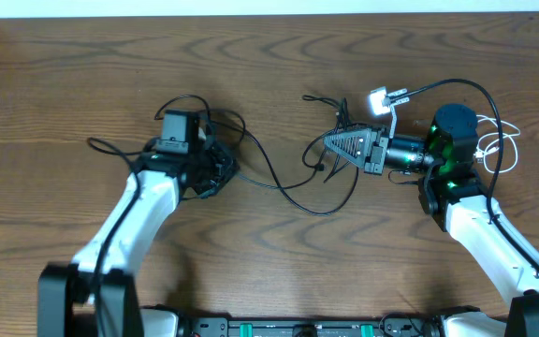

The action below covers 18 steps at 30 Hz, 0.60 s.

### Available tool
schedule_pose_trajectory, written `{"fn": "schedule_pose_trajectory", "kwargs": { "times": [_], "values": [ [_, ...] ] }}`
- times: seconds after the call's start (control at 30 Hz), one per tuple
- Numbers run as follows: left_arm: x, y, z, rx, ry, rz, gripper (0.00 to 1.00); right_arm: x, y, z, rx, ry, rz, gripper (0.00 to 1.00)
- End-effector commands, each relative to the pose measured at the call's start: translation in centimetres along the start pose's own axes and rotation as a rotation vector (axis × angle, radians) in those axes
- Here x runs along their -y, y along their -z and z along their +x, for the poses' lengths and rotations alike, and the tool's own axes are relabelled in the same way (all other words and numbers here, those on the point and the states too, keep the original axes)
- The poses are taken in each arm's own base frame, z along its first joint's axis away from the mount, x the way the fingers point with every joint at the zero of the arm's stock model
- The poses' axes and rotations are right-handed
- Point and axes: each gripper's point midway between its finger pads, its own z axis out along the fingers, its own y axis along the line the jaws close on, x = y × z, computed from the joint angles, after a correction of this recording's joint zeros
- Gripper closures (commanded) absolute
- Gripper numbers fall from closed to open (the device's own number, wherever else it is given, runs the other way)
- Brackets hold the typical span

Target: Untangle cables

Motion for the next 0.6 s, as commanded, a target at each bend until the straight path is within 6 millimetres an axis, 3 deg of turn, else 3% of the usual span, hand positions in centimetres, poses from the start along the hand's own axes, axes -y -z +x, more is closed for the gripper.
{"fn": "schedule_pose_trajectory", "kwargs": {
  "times": [0.0,0.33,0.57],
  "values": [
    [5.3,4.5,1.2,0.005,-0.178,0.202,0.92,-0.6,0.0,0.0,-0.017,0.035,-0.025,0.99],
    [9.9,14.3,4.0,0.189,-0.368,0.440,0.92,-3.0,-1.0,0.8,-0.062,0.127,-0.115,0.99],
    [11.9,16.5,6.6,0.134,-0.439,0.572,0.92,-4.6,-2.7,2.1,-0.094,0.161,-0.157,0.99]
  ]
}}
